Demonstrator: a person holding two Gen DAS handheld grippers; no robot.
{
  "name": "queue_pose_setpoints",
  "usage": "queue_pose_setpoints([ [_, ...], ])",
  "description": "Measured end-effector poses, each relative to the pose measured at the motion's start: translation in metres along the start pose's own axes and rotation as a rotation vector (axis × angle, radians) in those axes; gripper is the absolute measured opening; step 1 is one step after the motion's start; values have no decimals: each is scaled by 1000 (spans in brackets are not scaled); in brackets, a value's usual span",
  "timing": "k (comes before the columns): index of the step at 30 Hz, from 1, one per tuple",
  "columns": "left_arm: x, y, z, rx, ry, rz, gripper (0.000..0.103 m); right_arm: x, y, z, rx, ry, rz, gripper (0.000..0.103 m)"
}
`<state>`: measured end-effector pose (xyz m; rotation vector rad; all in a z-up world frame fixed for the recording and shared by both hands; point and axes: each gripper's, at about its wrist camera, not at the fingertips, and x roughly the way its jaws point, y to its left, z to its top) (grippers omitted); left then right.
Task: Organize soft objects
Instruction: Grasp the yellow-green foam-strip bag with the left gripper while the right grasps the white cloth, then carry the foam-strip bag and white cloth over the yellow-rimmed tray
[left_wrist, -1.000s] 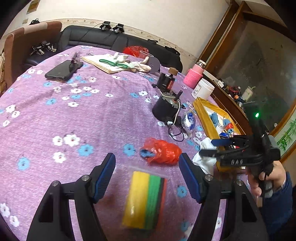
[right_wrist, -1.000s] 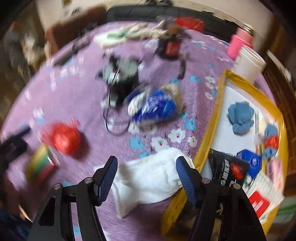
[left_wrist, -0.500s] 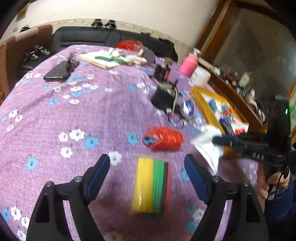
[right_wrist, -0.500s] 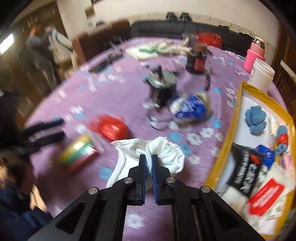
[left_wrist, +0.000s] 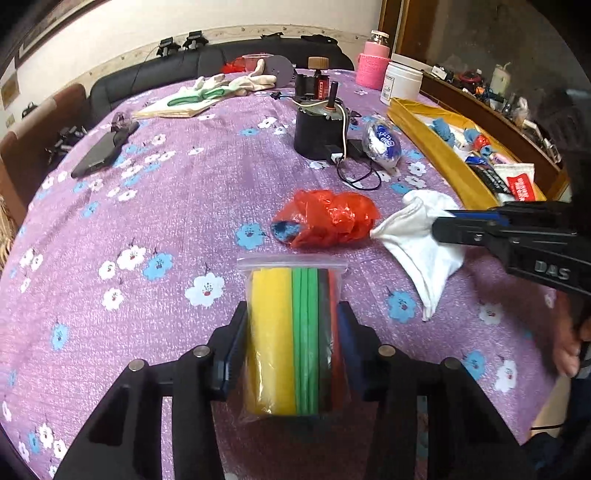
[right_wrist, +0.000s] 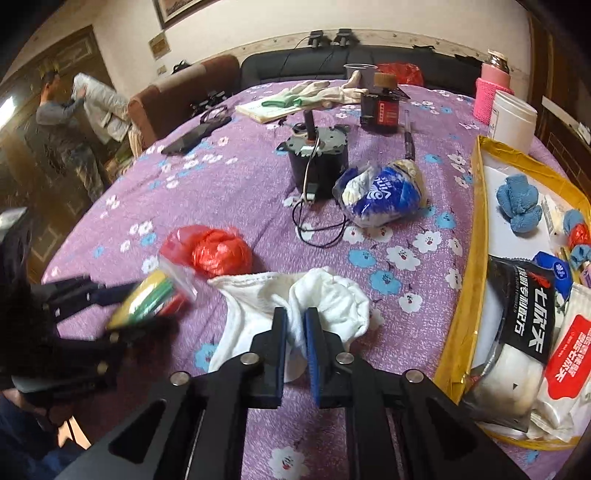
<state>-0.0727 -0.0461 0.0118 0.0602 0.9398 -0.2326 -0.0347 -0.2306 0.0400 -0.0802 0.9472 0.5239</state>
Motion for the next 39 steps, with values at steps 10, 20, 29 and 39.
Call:
queue_pose_setpoints([
  [10,0,6,3,-37,-18,-13,41,-14,4,4,-74,-44,-80,71],
  [20,-16,9,-1,-60,-113,-11,41,7,4,-7,-40,-91,-169,12],
  [29,-26,11,-4,-78,-172,27,41,-24,-54,-21,278,-251,-55,12],
  [39,-31,14,-6,-99,-202,51,41,-38,-29,-20,177,-323,-229,12],
])
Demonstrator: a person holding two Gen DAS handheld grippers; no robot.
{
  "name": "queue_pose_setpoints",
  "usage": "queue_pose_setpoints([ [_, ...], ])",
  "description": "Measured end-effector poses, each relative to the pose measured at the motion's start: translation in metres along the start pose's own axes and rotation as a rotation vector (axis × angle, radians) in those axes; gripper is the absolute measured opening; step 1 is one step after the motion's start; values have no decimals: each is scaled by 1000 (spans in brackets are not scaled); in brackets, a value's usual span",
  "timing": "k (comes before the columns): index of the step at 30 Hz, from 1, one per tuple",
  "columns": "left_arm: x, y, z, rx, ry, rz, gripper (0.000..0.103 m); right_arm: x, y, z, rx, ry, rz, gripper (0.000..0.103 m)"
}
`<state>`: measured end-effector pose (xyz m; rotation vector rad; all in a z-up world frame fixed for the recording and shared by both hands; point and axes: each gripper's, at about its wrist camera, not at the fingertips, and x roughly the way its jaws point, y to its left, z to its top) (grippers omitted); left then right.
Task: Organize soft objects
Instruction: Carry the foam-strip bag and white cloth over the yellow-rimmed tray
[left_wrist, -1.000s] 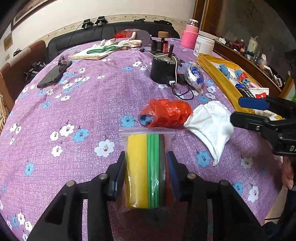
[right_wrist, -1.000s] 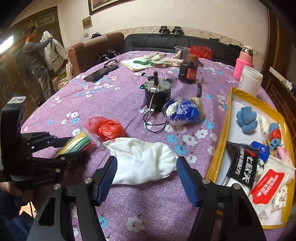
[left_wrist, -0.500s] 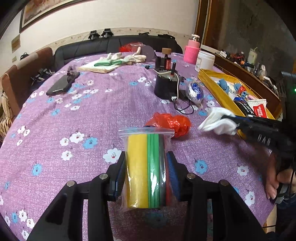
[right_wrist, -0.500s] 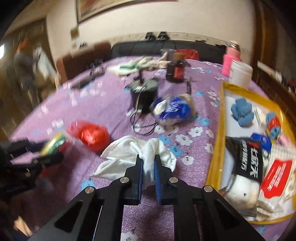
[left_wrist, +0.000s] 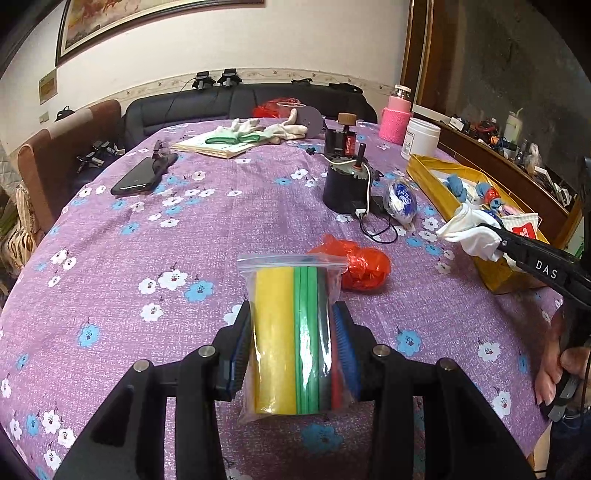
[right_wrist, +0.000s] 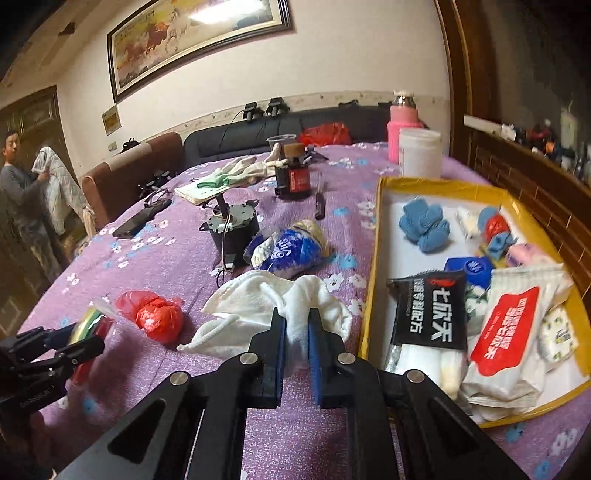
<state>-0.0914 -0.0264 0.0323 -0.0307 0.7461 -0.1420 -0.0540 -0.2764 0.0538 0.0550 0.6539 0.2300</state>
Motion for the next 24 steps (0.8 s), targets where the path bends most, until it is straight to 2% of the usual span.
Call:
queue_pose_setpoints([
  [7,-9,0,-2,0,-51,5,41,-6,2,-1,-10,-24,-65,12],
  [12,-12,2,-4,-14,-51,-1,41,-7,0,-1,-2,-31,-76,12],
  [14,-11,3,-2,-28,-45,-17,41,-7,-1,-1,1,-28,-71,12],
  [17,-9,4,3,-67,-11,-86,41,-7,0,-1,-2,-26,-52,12],
  [21,-14,-12,18,-39,-27,-114,41,-9,-8,0,57,7,39,12],
  [24,-15,-30,33,-11,-34,-164,41,-15,-16,6,82,-7,57,12],
])
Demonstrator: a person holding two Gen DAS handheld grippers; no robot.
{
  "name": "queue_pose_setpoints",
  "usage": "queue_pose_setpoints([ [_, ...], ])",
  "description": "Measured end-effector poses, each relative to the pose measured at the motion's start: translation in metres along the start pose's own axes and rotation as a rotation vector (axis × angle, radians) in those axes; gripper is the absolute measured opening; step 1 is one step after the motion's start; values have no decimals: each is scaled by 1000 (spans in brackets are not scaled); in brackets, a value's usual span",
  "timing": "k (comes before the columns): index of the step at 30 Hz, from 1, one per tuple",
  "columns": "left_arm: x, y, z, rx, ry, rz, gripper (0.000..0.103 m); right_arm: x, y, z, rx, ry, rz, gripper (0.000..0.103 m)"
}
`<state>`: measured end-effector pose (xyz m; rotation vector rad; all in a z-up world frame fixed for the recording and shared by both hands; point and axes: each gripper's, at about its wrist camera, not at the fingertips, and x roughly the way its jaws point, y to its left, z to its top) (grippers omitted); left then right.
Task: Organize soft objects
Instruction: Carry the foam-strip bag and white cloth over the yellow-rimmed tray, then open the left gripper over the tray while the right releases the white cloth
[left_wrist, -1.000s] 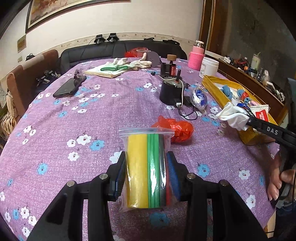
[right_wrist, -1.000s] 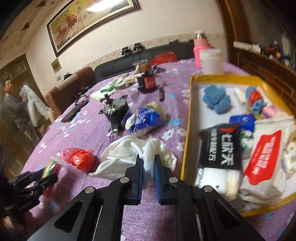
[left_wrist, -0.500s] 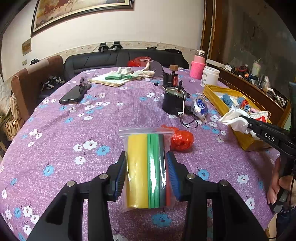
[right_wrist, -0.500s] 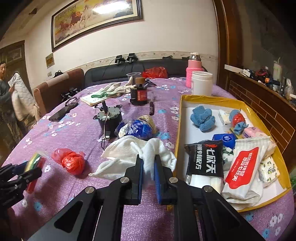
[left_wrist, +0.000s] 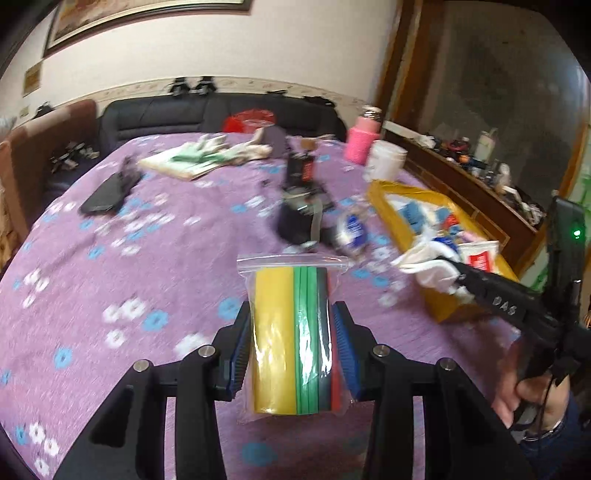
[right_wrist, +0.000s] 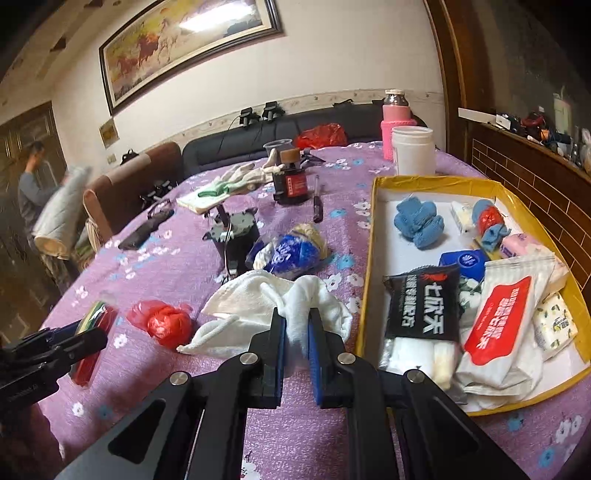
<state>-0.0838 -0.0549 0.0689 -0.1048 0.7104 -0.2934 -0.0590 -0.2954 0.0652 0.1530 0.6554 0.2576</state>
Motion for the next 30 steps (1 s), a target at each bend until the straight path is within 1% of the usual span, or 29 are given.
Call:
queue_pose_setpoints([
  [5,11,-34,23,37,0,-63,41,-13,-19,17,46,-29,15,12],
  [8,23,-57,37,51,9,-111,41,-22,-40,34,88,-56,5,12],
  [12,47,-97,52,95,41,-154,41,-27,-73,55,122,-79,-58,12],
  [17,79,-138,62,128,78,-194,41,-21,-115,78,168,-76,-134,12],
  [18,89,-149,65,130,93,-203,41,-17,-127,83,184,-68,-166,12],
  [19,96,-155,66,130,103,-212,41,-13,-135,85,199,-58,-173,12],
  [22,118,-174,68,141,134,-216,41,2,-161,88,256,-22,-197,12],
  [26,143,-191,68,143,170,-207,41,17,-182,83,300,20,-218,12],
  [30,160,-198,68,135,187,-196,41,21,-194,80,326,22,-224,13],
])
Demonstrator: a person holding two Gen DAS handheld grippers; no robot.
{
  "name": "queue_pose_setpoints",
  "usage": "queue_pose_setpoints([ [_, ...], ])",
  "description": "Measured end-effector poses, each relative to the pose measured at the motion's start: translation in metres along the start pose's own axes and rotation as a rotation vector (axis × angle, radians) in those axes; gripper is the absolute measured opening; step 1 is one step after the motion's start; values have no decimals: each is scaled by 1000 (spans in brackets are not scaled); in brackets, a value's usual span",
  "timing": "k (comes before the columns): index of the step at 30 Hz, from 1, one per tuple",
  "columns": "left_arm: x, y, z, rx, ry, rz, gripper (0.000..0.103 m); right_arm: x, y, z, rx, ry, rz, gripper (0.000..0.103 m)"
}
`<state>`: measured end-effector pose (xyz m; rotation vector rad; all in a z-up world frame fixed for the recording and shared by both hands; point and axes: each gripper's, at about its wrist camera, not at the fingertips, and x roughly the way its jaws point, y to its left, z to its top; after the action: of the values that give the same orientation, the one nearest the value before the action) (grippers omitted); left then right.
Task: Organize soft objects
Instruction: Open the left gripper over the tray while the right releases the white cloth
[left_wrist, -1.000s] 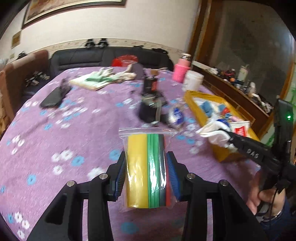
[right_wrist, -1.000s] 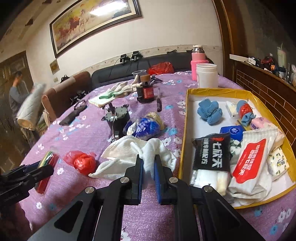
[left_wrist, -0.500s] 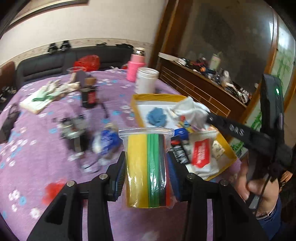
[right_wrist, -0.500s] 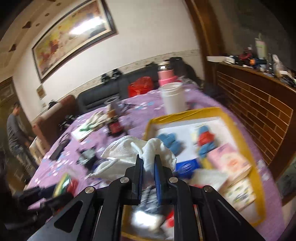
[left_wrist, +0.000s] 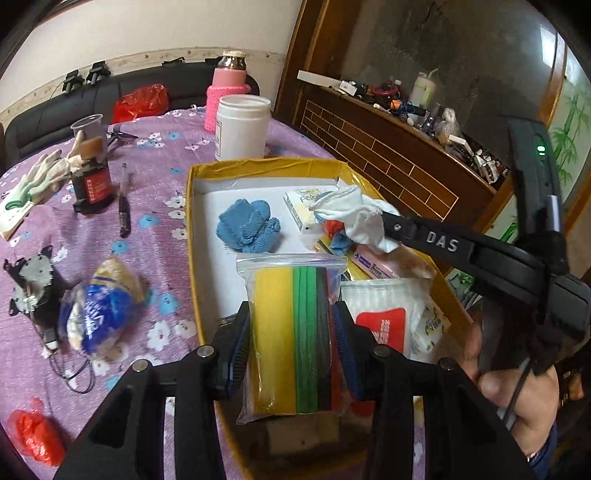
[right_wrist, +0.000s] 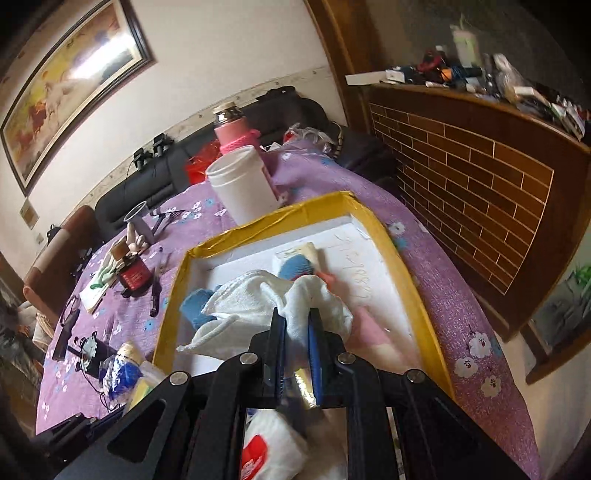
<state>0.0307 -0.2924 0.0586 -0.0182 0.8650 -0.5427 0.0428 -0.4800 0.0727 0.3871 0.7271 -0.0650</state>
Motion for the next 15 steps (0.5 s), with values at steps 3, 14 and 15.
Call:
queue_pose_setpoints([
  [3,5,-2,0,-4,7,-17,52,0,-2,0,10,-5,3,24],
  [14,-18,-2,-9,-12,-32,-35,74,-33,1,-2,24,-155,48,60],
  [15,-21,-1,-11,-11,-36,-34,74,-36,4,-4,23,-159,57,60],
])
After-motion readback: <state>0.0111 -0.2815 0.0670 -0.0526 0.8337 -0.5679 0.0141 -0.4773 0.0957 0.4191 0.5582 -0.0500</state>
